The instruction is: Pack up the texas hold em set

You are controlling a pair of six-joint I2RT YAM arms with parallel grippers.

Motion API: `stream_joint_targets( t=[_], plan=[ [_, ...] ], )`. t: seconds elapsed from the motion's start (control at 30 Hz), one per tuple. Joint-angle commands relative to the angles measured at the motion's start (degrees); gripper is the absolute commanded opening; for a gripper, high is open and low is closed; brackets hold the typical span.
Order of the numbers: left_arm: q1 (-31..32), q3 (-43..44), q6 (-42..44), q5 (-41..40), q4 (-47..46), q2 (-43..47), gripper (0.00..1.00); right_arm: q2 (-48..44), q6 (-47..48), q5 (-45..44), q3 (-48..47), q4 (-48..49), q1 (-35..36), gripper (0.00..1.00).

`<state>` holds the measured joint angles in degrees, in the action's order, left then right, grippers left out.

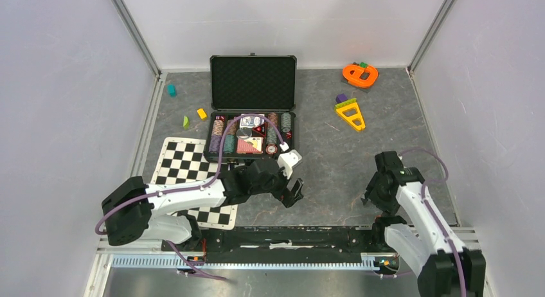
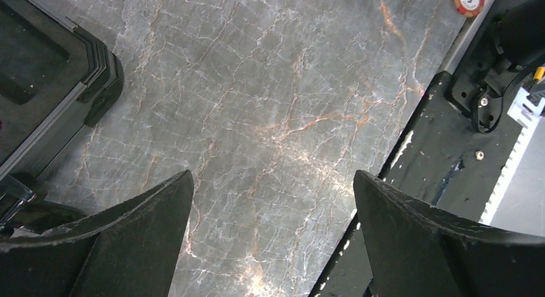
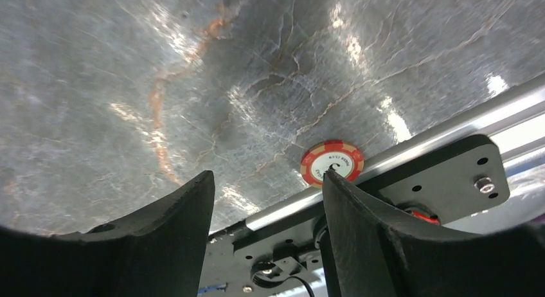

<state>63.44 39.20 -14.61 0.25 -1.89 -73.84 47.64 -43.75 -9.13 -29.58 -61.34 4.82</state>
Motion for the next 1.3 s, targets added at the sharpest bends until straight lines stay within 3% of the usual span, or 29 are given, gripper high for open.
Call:
stream_joint_targets(
  t=[0.0,0.2,0.43,0.6,0.73,1.0,1.27],
  plan=[
    [0.0,-1.1,3.4,-2.4,-4.1,1.2,1.00,5.7,0.6,4.2,1.0,-2.7,-0.1,0.68],
    [0.0,-1.7,2.9,-2.2,-5.2,1.0,1.00,7.7,-1.4,3.2,1.3,-2.2,-0.1,0.69],
    [-0.2,-2.9,2.7,-2.7,-5.7,2.5,1.00,10.9,-1.2,5.7,9.2,7.4,-0.1,0.69],
    [-0.5,-3.6,2.6,-2.8,-6.1,3.3,1.00,7.5,-1.4,14.4,12.1,17.7,0.1,0.67],
    [-0.6,-3.8,2.5,-3.1,-6.4,3.4,1.00,8.7,-4.8,20.1,12.5,27.3,4.6,0.65],
    [-0.8,-4.2,2.5,-4.1,-6.5,3.8,1.00,27.8,-7.0,22.9,0.7,40.7,22.6,0.64],
    [-1.6,-7.2,1.7,-9.5,-6.9,9.3,1.00,28.5,-4.2,23.9,-9.3,43.7,26.1,0.65]
  ],
)
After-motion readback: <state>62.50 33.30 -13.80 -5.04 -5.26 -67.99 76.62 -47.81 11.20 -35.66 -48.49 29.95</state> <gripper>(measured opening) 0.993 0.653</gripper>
